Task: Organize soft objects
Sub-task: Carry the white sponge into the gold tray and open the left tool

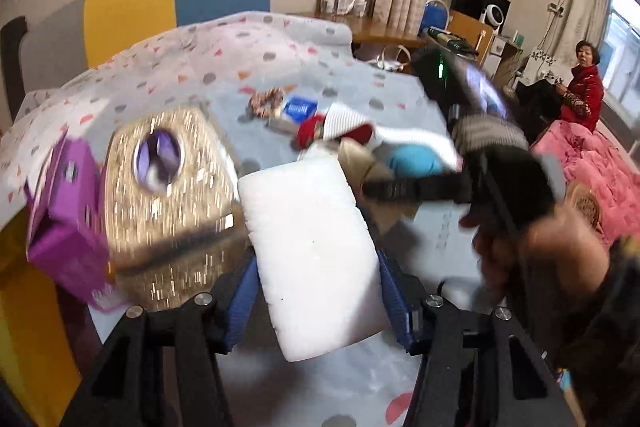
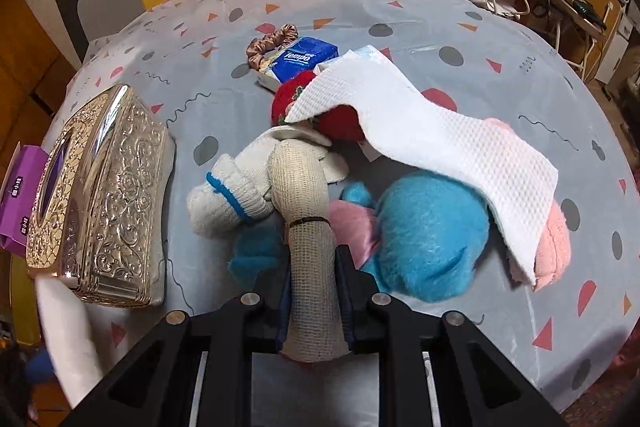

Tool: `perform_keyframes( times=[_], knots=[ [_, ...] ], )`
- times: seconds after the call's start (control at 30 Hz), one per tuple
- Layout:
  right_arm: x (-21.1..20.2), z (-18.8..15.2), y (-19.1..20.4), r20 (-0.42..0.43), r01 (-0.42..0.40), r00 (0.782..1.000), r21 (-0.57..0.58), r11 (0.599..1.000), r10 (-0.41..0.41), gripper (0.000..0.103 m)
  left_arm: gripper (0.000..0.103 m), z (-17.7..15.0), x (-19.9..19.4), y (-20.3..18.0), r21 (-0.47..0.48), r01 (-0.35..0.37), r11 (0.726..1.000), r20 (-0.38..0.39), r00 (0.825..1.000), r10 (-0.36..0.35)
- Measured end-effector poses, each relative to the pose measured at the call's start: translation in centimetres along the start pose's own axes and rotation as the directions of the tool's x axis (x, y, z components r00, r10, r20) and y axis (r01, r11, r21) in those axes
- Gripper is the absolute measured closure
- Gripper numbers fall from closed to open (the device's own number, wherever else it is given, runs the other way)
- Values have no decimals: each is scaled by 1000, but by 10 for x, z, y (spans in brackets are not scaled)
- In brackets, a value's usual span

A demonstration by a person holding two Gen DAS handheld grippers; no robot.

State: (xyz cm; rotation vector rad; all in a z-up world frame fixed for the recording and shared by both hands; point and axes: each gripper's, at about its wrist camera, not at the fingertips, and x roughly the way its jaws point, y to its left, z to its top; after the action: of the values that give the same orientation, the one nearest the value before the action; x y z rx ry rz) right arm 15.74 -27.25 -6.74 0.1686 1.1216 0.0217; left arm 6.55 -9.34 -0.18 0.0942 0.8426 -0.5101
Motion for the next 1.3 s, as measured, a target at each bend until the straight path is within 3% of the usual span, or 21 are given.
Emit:
perform_keyframes(
  times=[0.2,0.33,0.47,0.6,0.67,0.87,1.0,1.2,1.3],
  knots=[
    [1,-2,6,3,17,1000,-29,999,-17,84,45,54,-4,17,-36,-22,999,57,998,24],
    [0,-3,7,9,24,1000,-41,999,-23,84,45,79,-22,60,-142,-60,988,106,992,75],
    [0,-3,11,11,35,999,-60,998,-34,84,44,81,-57,117,-256,-124,959,171,970,171],
    [1,-4,12,7,35,999,-69,997,-35,84,44,63,-84,186,-388,-191,902,182,943,278],
    [1,-5,14,1,31,1000,-76,997,-31,84,44,42,-91,222,-463,-241,853,146,928,341],
    [3,-9,20,-9,47,999,-111,993,-49,84,44,-19,-75,284,-554,-331,764,-2,918,397],
    [6,-8,18,-19,72,997,-102,992,-75,84,43,-39,-49,295,-550,-349,759,-65,924,378],
    [6,-10,29,-1,109,994,-158,981,-110,84,35,-35,-6,303,-512,-344,787,-134,937,323],
    [5,-10,30,3,116,993,-166,979,-117,85,31,-31,2,303,-501,-361,787,-152,932,330]
  ],
)
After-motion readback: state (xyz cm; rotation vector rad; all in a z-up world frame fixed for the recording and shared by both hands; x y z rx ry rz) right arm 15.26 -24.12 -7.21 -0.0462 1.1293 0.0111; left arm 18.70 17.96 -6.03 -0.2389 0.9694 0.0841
